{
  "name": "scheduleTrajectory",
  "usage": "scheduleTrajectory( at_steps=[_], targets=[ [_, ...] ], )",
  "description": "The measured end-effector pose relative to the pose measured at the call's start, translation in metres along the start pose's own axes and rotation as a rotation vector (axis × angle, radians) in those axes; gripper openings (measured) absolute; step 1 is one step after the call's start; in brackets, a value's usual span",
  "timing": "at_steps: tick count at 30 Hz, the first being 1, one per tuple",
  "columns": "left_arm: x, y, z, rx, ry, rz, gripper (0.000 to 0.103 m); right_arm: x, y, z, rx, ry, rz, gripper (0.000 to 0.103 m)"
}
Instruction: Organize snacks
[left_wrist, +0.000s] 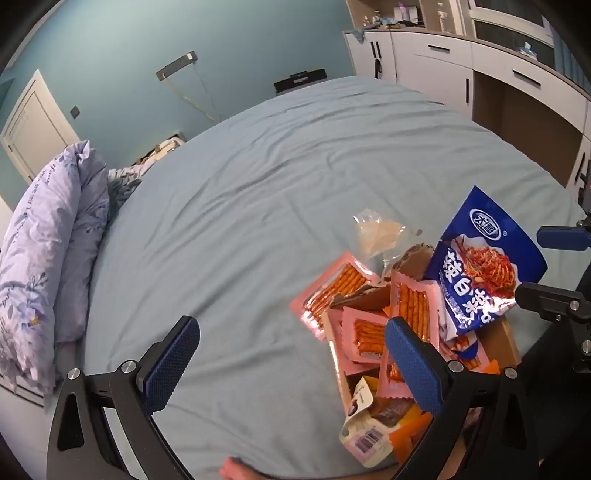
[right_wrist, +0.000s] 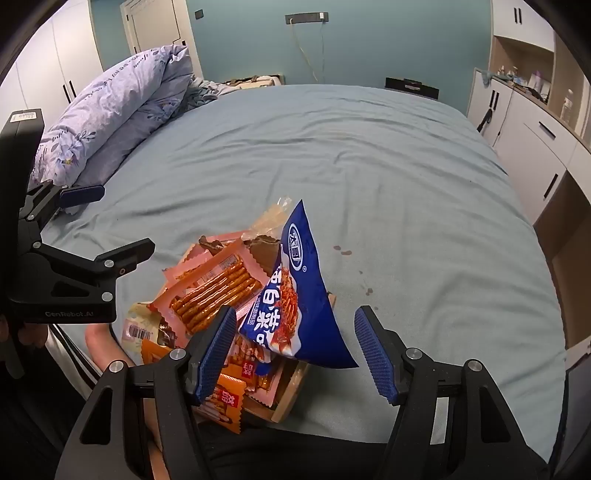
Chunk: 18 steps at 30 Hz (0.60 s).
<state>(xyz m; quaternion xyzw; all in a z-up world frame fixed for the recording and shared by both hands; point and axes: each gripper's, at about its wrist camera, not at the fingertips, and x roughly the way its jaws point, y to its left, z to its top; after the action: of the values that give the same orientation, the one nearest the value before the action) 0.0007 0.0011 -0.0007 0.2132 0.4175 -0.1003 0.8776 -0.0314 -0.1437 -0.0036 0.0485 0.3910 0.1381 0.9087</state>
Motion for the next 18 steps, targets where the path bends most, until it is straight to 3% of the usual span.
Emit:
scheduleTrajectory(
  at_steps=[14, 18],
  targets=[
    [-0.003, 0.0, 0.0, 0.005, 0.0, -0.004, 0.102, -0.004, 0.0, 0.004, 0.005, -0.006, 0.031, 0.066],
    [0.005, 0.014, 0.007, 0.014, -0.008, -0.053, 0.102, -0.003, -0.01, 0.013, 0.017, -0.022, 0.069, 0.066]
  ],
)
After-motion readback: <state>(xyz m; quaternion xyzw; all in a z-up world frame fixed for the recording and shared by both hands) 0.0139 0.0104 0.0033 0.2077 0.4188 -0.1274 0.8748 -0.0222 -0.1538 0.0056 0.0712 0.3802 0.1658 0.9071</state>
